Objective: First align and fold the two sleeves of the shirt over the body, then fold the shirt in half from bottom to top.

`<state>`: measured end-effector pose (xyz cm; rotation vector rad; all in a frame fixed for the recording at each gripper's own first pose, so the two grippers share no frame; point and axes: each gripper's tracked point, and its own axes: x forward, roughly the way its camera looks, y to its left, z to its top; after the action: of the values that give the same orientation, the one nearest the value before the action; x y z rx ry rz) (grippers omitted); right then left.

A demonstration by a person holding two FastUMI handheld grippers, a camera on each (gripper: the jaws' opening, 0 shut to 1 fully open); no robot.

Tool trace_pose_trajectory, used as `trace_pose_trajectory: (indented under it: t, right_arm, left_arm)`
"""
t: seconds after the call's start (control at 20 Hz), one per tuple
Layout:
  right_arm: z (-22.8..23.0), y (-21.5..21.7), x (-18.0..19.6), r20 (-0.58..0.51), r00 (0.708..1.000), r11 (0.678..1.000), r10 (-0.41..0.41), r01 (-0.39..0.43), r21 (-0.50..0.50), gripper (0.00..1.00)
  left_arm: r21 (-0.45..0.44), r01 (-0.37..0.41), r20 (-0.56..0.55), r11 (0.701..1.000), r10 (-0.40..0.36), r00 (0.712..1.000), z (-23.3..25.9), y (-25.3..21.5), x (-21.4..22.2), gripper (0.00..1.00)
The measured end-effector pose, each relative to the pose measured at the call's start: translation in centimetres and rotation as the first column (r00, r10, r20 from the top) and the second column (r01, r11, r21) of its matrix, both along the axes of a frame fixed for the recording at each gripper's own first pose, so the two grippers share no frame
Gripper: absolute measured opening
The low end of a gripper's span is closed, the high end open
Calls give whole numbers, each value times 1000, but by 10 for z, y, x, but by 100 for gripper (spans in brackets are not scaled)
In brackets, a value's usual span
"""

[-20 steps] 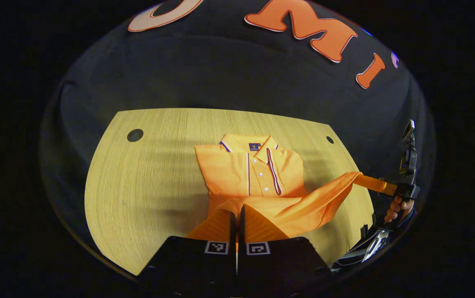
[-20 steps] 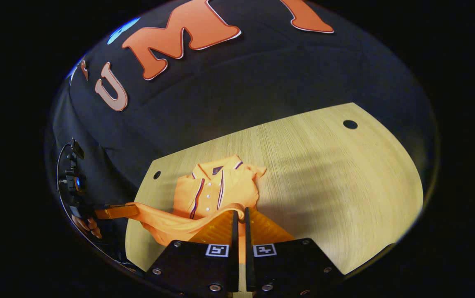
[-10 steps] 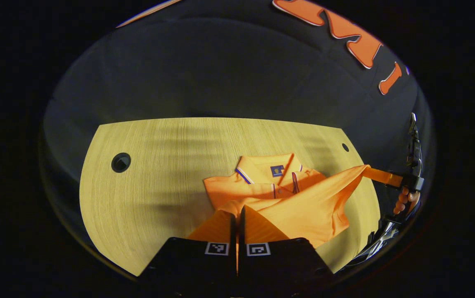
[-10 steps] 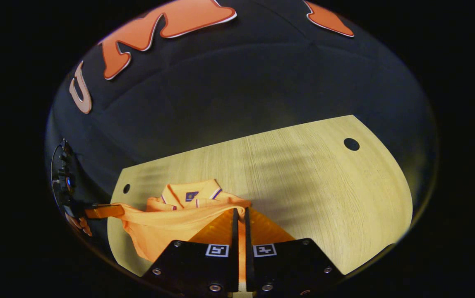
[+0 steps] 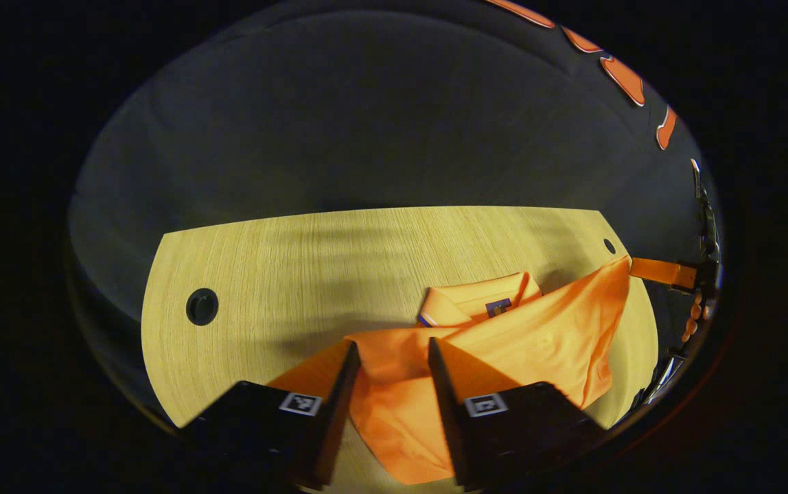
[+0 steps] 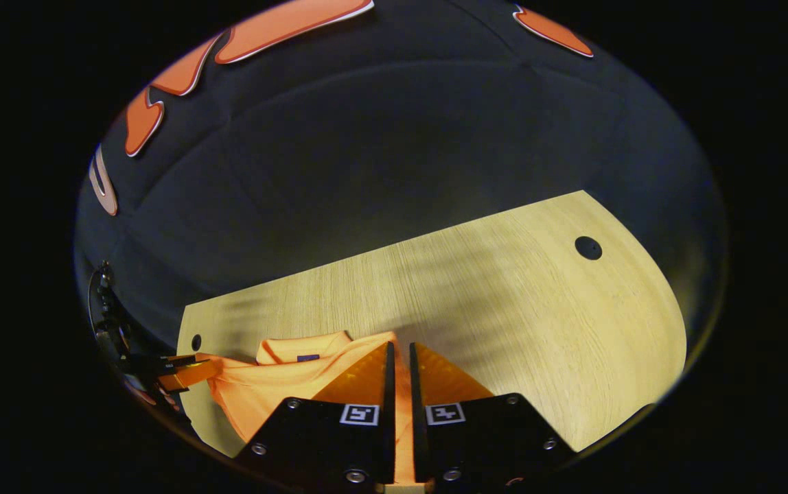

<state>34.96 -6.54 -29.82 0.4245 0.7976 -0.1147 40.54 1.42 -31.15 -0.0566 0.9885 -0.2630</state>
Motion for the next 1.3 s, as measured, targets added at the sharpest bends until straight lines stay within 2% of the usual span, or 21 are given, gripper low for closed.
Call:
trace_pose_trajectory:
  t: [0.05, 0.1, 0.15, 0.2, 0.3, 0.4, 0.55, 0.8, 0.95, 1.15, 1.2, 1.3]
  right_arm:
    - [7, -3, -4, 10, 1000, 1000, -3, 3, -7, 17]
    - [12, -7, -9, 22, 1000, 1000, 1, -1, -26, 31]
    - [20, -8, -13, 47, 999, 999, 7, -5, -44, 49]
    - [31, -9, -17, 85, 996, 998, 11, -6, -57, 64]
    - [60, -6, -30, 164, 986, 996, 17, -3, -85, 74]
    - [85, -9, -46, 232, 972, 990, 32, 1, -142, 89]
    - [131, -7, -75, 350, 934, 975, 74, 6, -223, 93]
    - [207, 0, -135, 534, 835, 960, 132, 26, -279, 95]
    - [225, 5, -171, 585, 798, 963, 144, 23, -268, 95]
    - [245, 8, -221, 670, 730, 961, 138, 65, -270, 95]
    - [249, 13, -230, 684, 712, 959, 159, 54, -279, 95]
    - [256, 18, -249, 681, 708, 955, 188, 31, -295, 95]
  left_arm:
    - [17, -26, 17, 1000, 26, 1000, 3, 6, 0, 78]
    - [12, -38, 34, 999, 38, 999, 13, 10, -2, 100]
    - [5, -53, 55, 999, 53, 997, 22, 13, -3, 100]
    - [9, -69, 89, 998, 68, 994, 35, 17, -3, 99]
    - [7, -101, 152, 995, 99, 983, 60, 19, -12, 99]
    - [-6, -122, 211, 993, 120, 970, 92, 17, -27, 99]
    - [-27, -153, 323, 988, 154, 934, 150, 13, -62, 99]
    - [-89, -186, 505, 978, 206, 838, 232, 0, -134, 98]
    - [-113, -232, 565, 966, 255, 785, 266, 4, -178, 98]
    - [-105, -250, 660, 963, 255, 707, 291, -11, -226, 98]
    - [-105, -246, 670, 964, 251, 698, 294, -17, -236, 98]
    - [-108, -248, 683, 963, 253, 685, 298, -24, -259, 98]
